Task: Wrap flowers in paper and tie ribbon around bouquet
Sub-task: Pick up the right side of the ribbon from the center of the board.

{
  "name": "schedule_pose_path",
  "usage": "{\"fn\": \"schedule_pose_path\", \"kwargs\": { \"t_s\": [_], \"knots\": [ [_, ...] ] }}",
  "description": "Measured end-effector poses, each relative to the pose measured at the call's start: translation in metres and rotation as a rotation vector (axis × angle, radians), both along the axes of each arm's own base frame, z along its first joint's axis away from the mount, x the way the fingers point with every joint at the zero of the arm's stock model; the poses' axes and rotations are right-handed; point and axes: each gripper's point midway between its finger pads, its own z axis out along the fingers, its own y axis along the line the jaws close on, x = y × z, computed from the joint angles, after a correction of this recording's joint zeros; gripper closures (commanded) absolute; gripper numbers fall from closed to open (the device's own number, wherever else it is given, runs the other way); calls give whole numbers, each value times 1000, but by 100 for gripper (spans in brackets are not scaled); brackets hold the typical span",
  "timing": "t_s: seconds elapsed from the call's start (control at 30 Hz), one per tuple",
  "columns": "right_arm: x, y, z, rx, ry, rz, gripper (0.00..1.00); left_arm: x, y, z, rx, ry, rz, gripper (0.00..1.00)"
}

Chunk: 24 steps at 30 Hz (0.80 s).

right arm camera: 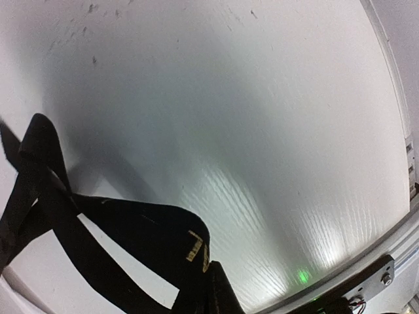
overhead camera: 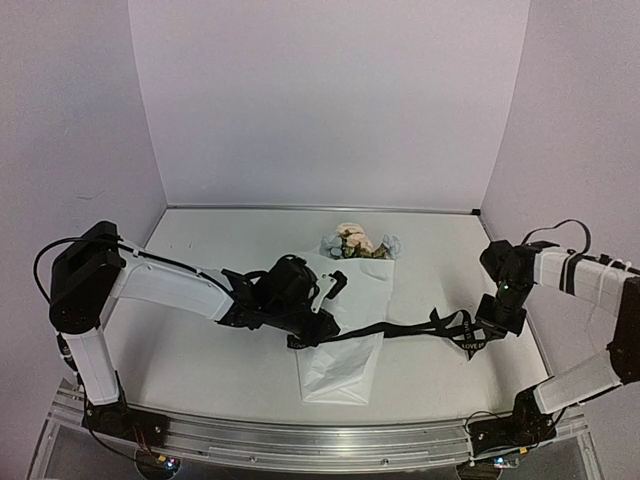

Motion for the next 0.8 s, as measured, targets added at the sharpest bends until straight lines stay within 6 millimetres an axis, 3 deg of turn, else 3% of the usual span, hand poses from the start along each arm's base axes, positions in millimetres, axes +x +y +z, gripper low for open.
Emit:
{"fn": "schedule_pose_path", "kwargs": {
  "t_s": [0.17,0.3,0.4,0.53,0.8],
  "knots": [
    [-21,6,20,-11,-33,79,97,1,-3,-4,4,7,0,91],
    [-21,11,32,-15,-28,157,98,1,-4,-8,11,11,-7,85],
    [-6,29,47,22,-52,244,98,3,-8,-1,6,-2,-23,81],
    [19,59,66,88,-72,330,100,14,-26,27,-52,-43,-54,73],
    [64,70,108,82,-127,307,100,37,-59,68,-139,-99,-99,68]
  ]
}}
